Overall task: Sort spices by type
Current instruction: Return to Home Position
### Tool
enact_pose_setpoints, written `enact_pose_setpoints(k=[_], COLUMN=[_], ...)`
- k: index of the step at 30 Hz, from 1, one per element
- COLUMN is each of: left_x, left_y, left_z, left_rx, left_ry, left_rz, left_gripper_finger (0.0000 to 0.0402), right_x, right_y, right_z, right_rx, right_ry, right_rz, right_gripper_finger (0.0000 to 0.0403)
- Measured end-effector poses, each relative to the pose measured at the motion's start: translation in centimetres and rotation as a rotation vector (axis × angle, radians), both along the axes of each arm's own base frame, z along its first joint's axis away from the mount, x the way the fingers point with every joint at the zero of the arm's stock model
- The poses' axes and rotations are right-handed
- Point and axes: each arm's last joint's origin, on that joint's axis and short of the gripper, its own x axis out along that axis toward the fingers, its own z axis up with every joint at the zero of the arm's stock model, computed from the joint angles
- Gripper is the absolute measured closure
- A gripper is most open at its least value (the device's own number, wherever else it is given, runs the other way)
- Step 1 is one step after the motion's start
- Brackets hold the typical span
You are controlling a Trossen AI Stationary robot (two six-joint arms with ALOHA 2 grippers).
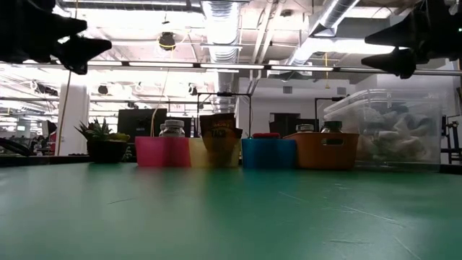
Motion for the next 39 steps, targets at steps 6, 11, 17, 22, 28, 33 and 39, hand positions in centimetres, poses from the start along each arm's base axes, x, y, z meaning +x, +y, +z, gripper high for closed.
enact_pose_setpoints(k=[6,11,17,22,28,33,39], left_x=[0.0,0.0,0.1,0.1,0.1,0.1,0.1], left_y=[0.0,-0.1,-0.1,-0.1,-0.1,-0.1,-0.1], left_z=[0.0,-0.2,-1.1,-1.6,-1.6,-1.6,-1.7], left_rx=[-0.026,-0.019,0.029,0.047,0.046,0.046,0.047], left_ry=[-0.006,0.02,0.108,0.167,0.167,0.168,0.17], left_rz=[-0.021,-0.019,-0.016,-0.014,-0.015,-0.015,-0.015], left_gripper_finger=[0.0143,0.0143,0.0143,0.0143,0.0143,0.0143,0.0143], right_x=[0.0,0.0,0.0,0.0,0.0,-0.1,-0.1], right_y=[0.0,0.0,0.0,0.0,0.0,0.0,0.0], right_z=[-0.2,-0.5,-0.9,-1.3,-1.6,-1.7,-1.8], right_rx=[0.0,0.003,0.007,0.01,0.014,0.013,0.012], right_ry=[0.021,0.055,0.098,0.133,0.172,0.186,0.191], right_rz=[-0.002,-0.002,-0.002,-0.002,-0.002,-0.002,-0.001], right_gripper_finger=[0.0019,0.0019,0.0019,0.0019,0.0019,0.0019,0.0019])
